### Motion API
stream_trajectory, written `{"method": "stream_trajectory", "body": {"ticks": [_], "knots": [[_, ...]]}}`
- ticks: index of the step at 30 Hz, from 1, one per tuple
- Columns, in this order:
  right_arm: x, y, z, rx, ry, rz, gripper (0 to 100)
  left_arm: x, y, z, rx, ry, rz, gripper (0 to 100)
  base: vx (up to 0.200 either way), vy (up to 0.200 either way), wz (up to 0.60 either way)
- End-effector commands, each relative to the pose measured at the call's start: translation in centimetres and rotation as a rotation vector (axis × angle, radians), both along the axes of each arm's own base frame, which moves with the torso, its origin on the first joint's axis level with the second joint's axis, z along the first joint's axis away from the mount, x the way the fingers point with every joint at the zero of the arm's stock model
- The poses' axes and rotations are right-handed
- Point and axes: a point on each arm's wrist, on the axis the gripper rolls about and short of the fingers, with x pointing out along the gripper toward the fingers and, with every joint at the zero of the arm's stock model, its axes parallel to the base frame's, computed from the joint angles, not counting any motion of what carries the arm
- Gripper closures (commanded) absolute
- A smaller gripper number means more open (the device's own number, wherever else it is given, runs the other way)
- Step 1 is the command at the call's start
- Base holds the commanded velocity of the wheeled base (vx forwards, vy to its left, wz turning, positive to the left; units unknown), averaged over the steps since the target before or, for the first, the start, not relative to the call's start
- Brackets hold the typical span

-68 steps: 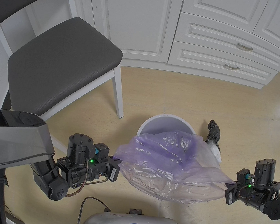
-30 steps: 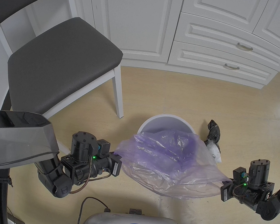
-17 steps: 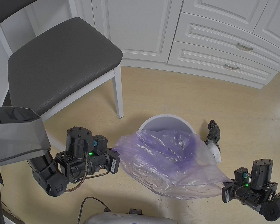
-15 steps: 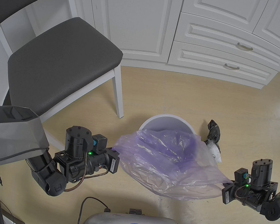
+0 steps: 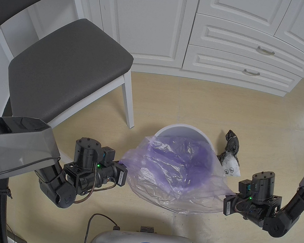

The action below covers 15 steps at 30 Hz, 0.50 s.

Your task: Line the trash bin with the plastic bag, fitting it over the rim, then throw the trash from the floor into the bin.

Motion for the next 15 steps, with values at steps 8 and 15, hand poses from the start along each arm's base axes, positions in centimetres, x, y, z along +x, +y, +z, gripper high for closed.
{"method": "stream_trajectory", "body": {"ticks": [8, 15], "knots": [[2.3, 1.8, -3.9, 0.04, -0.002, -0.045, 100, 2.8, -0.3, -1.1, -0.135, -0.007, 0.075, 100, 0.0, 0.0, 0.0], [2.5, 1.5, -3.9, 0.042, -0.006, -0.058, 100, 2.9, -0.1, -0.9, -0.147, -0.021, 0.08, 100, 0.0, 0.0, 0.0]]}}
